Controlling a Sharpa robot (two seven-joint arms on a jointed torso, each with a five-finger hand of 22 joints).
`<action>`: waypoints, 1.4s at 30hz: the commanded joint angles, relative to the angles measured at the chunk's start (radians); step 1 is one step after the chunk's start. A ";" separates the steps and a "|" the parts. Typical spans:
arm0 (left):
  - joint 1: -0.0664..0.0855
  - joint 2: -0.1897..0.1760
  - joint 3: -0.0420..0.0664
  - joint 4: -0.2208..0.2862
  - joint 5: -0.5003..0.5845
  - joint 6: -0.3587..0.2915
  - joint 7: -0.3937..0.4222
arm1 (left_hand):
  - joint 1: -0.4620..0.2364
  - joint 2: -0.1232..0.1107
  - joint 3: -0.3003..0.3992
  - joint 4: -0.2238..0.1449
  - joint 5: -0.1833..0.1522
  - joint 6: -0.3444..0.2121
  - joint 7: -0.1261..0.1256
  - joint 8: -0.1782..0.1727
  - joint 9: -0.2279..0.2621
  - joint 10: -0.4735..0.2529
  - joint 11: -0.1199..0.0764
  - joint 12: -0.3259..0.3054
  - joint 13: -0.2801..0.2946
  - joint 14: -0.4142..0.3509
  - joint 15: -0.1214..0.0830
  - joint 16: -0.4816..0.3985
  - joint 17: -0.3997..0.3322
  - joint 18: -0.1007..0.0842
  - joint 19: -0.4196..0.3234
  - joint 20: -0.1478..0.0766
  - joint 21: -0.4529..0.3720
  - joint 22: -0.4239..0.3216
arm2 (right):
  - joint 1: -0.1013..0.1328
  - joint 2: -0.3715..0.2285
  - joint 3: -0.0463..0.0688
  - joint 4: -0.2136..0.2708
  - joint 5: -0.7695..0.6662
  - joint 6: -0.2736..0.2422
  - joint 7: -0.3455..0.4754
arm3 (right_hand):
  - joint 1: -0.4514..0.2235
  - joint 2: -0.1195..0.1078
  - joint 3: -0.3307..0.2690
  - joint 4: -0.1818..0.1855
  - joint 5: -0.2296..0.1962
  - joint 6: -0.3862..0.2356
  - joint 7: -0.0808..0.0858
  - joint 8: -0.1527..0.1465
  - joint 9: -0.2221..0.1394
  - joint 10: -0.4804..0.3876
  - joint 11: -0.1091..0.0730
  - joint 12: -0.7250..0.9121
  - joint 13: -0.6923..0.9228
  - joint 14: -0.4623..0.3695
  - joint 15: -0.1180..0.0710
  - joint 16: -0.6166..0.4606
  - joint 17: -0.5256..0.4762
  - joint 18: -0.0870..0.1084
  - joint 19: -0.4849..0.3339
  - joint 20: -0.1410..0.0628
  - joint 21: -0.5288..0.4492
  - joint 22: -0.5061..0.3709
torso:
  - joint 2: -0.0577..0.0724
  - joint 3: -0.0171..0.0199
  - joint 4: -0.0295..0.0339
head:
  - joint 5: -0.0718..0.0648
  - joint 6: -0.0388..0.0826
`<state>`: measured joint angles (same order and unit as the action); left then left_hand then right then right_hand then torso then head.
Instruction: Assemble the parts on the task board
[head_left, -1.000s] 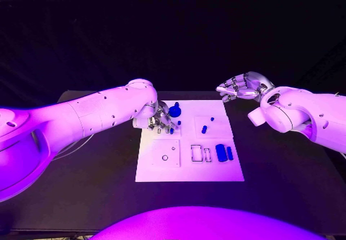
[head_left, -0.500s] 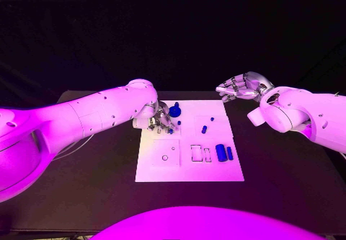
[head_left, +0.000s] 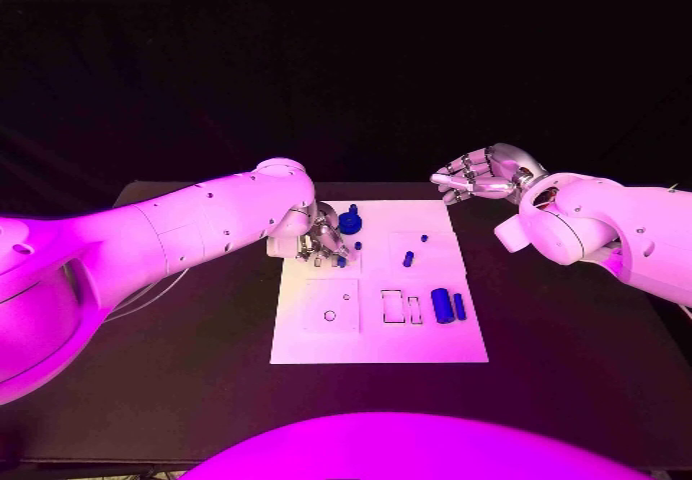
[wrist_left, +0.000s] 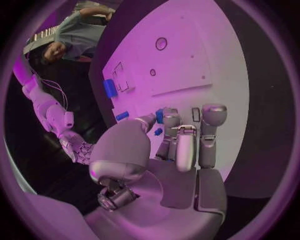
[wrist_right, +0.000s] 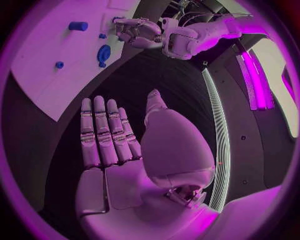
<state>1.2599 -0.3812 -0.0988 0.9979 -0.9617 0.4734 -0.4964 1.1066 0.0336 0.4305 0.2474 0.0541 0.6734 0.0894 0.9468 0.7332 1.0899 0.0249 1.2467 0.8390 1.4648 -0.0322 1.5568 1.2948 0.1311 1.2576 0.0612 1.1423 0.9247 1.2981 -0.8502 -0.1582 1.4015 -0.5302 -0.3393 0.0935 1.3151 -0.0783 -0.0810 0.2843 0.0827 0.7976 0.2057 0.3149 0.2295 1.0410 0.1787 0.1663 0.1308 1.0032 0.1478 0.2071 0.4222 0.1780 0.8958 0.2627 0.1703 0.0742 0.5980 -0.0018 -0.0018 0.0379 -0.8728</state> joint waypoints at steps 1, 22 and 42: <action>0.000 0.002 0.000 0.003 0.015 -0.004 0.004 | 0.012 -0.018 0.129 -0.033 0.001 -0.010 0.002 -0.008 0.030 -0.004 -0.009 0.000 0.012 0.106 -0.008 0.014 0.276 -0.002 0.003 -0.003 0.017 0.017 | 0.000 0.002 0.000 -0.001 0.000 0.006 0.001 | -0.019 -0.018 0.004 0.006 -0.005 -0.007 0.041 -0.010 0.011 -0.011 0.006 -0.008 -0.009 -0.012 -0.002 -0.019 -0.007 0.006 -0.021 0.000 -0.012 -0.007 | 0.000 0.0002 0.0000 | -0.001 0.000; 0.000 -0.014 0.000 0.011 0.062 -0.021 0.012 | -0.040 -0.046 0.442 -0.207 0.024 -0.014 0.002 0.015 0.074 0.018 -0.005 0.001 0.023 0.106 -0.008 0.014 0.276 -0.003 0.003 -0.002 0.023 0.026 | -0.001 0.005 -0.001 -0.006 0.001 0.020 -0.004 | -0.020 -0.013 0.006 0.005 -0.006 -0.006 0.041 -0.009 0.012 -0.010 0.006 -0.007 -0.010 -0.013 -0.002 -0.020 -0.008 0.006 -0.022 0.001 -0.013 -0.007 | 0.000 0.0001 0.0004 | 0.000 0.000; 0.005 -0.121 0.009 0.141 0.075 -0.181 -0.025 | -0.110 -0.072 0.493 -0.269 0.202 0.052 -0.020 0.023 0.084 0.116 -0.028 0.035 0.101 0.106 -0.028 0.014 0.276 -0.008 0.022 -0.015 0.049 0.058 | -0.001 -0.003 -0.001 -0.005 0.002 0.018 -0.002 | -0.021 -0.010 0.007 0.005 -0.006 -0.006 0.041 -0.009 0.012 -0.010 0.006 -0.007 -0.010 -0.014 -0.002 -0.022 -0.008 0.006 -0.022 0.001 -0.014 -0.006 | -0.008 0.0003 0.0114 | 0.001 0.000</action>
<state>1.2630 -0.5033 -0.0901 1.1341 -0.8812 0.2993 -0.5193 0.9861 -0.0557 0.6899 0.0729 0.1581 0.7066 0.0999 0.9298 0.7330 1.1411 0.0215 1.2579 0.9223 1.4615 -0.0502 1.5569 1.2947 0.1310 1.2671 0.0517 1.1771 0.9644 1.2972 -0.8526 -0.1597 1.3959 -0.5281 -0.3227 0.0888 1.3148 -0.0779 -0.0810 0.2843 0.0827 0.7977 0.2057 0.3149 0.2296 1.0411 0.1787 0.1663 0.1270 1.0015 0.1461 0.1956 0.4213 0.1779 0.8955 0.2626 0.1703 0.0742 0.5917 -0.0013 0.0075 0.0392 -0.8727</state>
